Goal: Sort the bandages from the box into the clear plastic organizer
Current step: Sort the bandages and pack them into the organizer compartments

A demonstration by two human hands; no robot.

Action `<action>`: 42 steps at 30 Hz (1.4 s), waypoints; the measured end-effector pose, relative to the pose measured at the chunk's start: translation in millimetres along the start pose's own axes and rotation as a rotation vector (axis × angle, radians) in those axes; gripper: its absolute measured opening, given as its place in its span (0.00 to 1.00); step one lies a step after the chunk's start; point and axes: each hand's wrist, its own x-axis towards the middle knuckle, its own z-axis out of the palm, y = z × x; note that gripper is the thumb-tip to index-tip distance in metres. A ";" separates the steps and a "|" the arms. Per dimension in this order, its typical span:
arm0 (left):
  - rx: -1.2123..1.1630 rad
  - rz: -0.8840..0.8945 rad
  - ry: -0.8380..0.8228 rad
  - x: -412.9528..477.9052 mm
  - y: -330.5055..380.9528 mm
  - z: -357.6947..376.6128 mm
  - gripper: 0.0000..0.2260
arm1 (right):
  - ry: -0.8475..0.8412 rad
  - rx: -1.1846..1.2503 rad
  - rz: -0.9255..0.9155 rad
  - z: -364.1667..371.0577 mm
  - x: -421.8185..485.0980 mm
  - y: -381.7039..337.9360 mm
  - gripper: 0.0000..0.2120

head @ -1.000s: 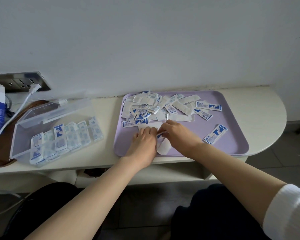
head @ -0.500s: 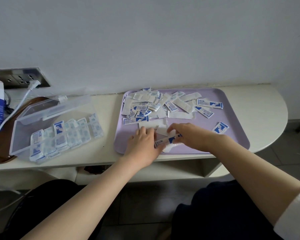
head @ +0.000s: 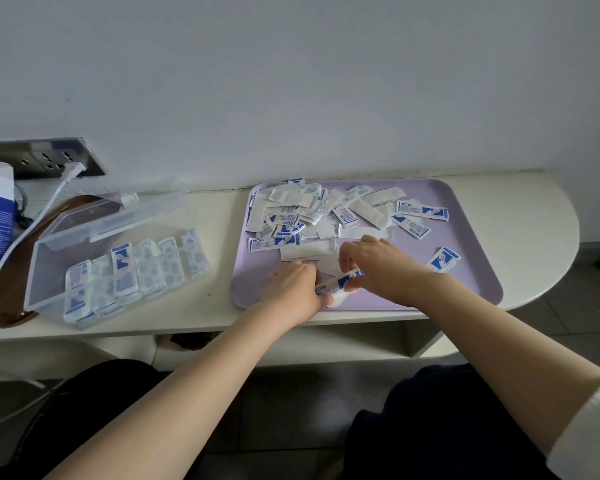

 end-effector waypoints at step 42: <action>-0.117 0.072 0.155 -0.8 -22.2 15.2 0.14 | 0.151 0.282 0.070 39.6 14.6 -30.6 0.12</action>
